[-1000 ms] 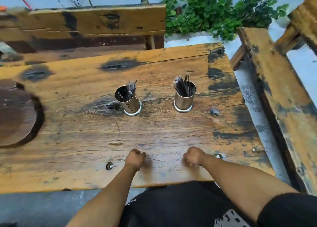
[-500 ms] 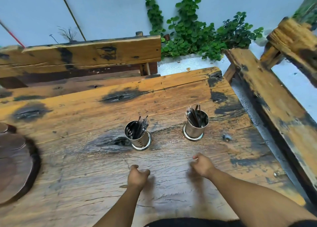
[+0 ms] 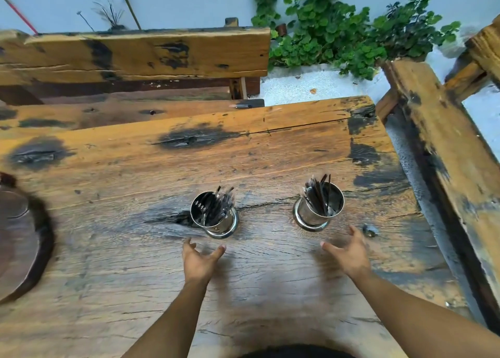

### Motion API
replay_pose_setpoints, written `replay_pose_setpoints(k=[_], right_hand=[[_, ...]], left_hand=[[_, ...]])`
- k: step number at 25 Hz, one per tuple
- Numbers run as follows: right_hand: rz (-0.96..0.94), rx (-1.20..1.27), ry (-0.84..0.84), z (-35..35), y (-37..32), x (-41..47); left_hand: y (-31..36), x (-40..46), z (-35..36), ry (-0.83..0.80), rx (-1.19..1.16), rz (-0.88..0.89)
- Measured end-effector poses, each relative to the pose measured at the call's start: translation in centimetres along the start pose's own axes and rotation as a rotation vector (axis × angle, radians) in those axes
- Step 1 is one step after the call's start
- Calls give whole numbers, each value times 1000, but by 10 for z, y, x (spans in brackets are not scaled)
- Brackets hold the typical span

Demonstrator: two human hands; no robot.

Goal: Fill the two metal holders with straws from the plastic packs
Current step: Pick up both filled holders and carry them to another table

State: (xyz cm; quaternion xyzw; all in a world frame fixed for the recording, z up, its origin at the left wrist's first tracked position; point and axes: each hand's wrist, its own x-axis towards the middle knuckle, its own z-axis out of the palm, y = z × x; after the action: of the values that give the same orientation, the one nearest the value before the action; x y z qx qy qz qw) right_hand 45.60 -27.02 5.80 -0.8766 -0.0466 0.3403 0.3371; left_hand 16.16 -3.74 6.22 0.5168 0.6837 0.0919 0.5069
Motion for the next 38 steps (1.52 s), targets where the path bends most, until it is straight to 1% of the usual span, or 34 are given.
replay_pose_setpoints(k=[3,6,9,11,14,16,20,24,28,33,35,38], right_hand=[[-106,-18,-77,-9,-2,16],[-197,44,-149,-8,-12,37],[-245,60,-179,6,-14,58],[-245,86,-211,16,-16,66],[-247,182,-207,27,-15,73],[-203,241,-198,33,-10,79],[-176,265,-152,40,-6,80],[-209,269,-107,42,-9,73],[-233,226,-126,44,-9,58],[-281,171,-160,40,-12,9],[-283,186,-180,37,-3,-10],[-291,125,-182,31,15,-33]], left_hand=[[5,11,-1,-39,-38,60],[10,29,-2,-69,-69,163],[15,45,2,-39,-31,256],[20,52,9,-47,-61,290],[34,55,20,-91,-181,288],[38,58,27,-102,-211,283],[33,68,26,-95,-199,279],[31,63,20,-71,-186,282],[23,40,10,-50,-184,295],[1,-6,-4,-19,-178,288],[-10,-27,-7,-3,-173,290],[-29,-53,-11,15,-169,270]])
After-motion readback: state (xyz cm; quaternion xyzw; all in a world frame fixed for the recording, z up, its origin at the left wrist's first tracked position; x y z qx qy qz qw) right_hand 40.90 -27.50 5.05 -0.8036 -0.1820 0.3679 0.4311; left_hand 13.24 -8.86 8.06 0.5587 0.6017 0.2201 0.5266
